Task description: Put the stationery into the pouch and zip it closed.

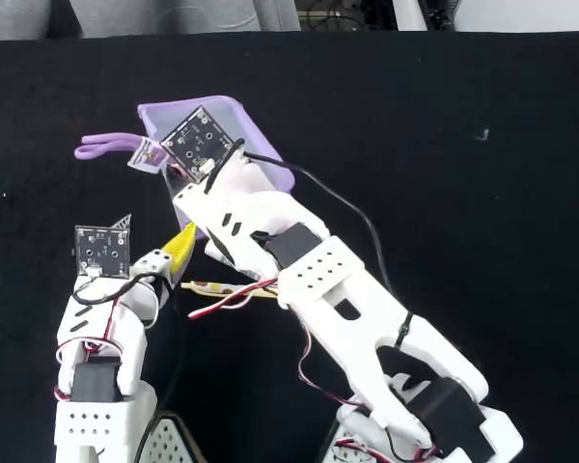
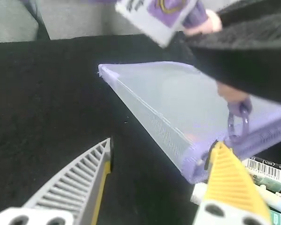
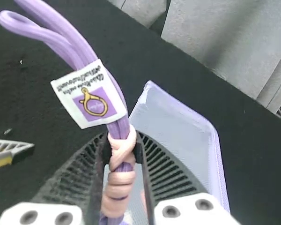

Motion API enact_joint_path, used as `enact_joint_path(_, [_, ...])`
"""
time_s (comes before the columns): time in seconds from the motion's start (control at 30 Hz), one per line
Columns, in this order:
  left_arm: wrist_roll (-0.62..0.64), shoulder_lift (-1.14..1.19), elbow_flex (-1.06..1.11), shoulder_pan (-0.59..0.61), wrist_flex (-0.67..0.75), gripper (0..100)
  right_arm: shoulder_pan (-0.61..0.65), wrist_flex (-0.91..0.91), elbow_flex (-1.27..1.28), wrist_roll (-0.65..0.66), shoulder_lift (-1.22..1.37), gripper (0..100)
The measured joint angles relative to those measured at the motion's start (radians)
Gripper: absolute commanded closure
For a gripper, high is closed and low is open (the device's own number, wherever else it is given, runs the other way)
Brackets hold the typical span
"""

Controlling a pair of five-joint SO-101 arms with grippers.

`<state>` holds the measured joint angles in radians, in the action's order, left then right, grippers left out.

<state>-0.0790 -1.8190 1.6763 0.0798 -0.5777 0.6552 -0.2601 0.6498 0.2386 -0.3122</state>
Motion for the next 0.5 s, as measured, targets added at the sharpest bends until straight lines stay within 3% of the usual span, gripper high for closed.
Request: enact_joint_path(0.5, [0.0,0.0,0.0,-0.043,-0.012,67,0.006,-0.012,0.002,0.0,-0.077,98.8])
